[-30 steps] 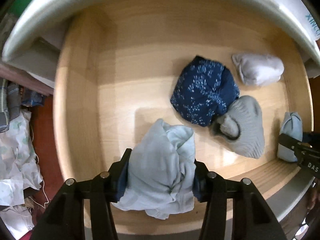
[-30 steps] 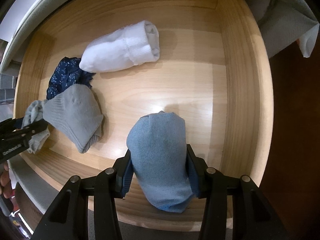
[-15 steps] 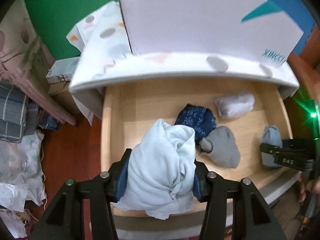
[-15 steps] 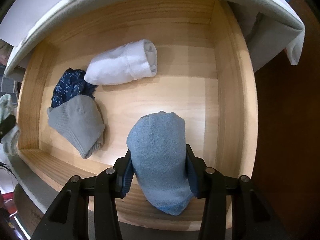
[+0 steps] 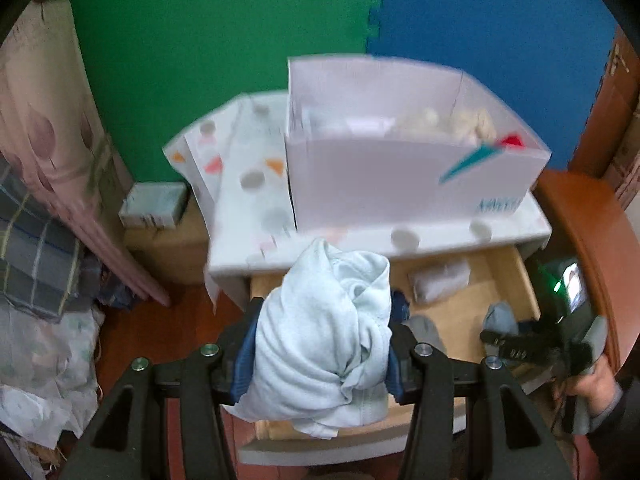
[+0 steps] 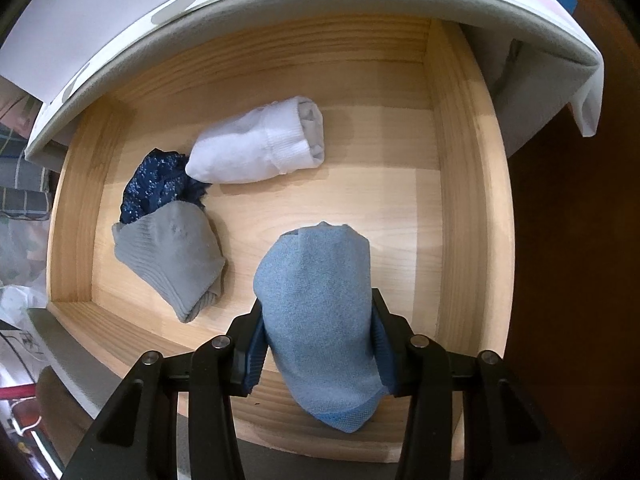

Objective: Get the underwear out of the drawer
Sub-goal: 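Carry the pale blue underwear with the left gripper over the white box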

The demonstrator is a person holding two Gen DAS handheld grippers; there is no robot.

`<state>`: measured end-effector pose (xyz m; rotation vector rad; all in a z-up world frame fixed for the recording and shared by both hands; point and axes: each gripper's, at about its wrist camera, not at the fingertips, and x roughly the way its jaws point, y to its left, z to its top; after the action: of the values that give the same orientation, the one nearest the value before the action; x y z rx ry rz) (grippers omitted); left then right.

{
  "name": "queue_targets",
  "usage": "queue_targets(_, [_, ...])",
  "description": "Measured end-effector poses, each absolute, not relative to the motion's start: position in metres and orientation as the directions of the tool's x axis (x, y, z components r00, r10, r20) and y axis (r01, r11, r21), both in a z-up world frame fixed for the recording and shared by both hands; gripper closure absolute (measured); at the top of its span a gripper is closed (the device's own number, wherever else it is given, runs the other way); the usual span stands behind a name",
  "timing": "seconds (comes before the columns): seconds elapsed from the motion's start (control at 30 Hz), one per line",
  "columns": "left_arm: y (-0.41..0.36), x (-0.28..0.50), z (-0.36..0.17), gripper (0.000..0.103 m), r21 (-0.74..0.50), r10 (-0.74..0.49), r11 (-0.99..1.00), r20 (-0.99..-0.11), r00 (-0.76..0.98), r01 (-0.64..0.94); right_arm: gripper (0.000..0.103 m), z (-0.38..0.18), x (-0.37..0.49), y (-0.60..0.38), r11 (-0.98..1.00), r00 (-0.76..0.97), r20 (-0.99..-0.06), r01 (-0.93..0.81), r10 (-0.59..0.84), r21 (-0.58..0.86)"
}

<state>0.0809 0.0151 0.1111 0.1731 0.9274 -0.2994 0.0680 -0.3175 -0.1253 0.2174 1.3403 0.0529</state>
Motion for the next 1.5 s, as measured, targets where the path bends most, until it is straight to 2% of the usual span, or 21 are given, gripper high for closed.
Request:
queue_targets(0.37, [-0.002,0.110,0.218,0.051,0.065,-0.211,0.936,-0.680,0.702,0.345,0.060,-0.129,0.069,-0.306,0.982,0.254,-0.957,0.089,0.137,0.165])
queue_targets(0.6, [-0.032,0.162,0.236,0.051,0.016,-0.249,0.937,-0.672,0.697,0.350,0.060,-0.125,0.067,-0.304,0.986,0.276,-0.955,0.089,0.113,0.142])
queue_targets(0.73, [-0.052,0.190,0.225,0.051,0.020,-0.241,0.935,-0.694,0.679,0.353,0.060,-0.125,0.067,-0.305,0.986,0.285,-0.952,0.090,0.112,0.143])
queue_targets(1.2, [-0.104,0.249,0.128,0.050,0.107,-0.125,0.925,-0.821,0.558,0.364,0.060,-0.121,0.068,-0.306,0.985,0.305,-0.945,0.086,0.116,0.149])
queue_targets(1.4, [-0.111,0.253,0.105,0.042,0.103,-0.111,0.920,-0.856,0.504,0.378,0.060,-0.123,0.067,-0.312,0.979,0.299,-0.943,0.097,0.145,0.181])
queue_targets(1.5, [-0.117,0.250,0.099,0.039,0.156,-0.076,0.904,-0.859,0.507,0.399,0.060,-0.125,0.068,-0.313,0.977,0.293,-0.944,0.101,0.153,0.190])
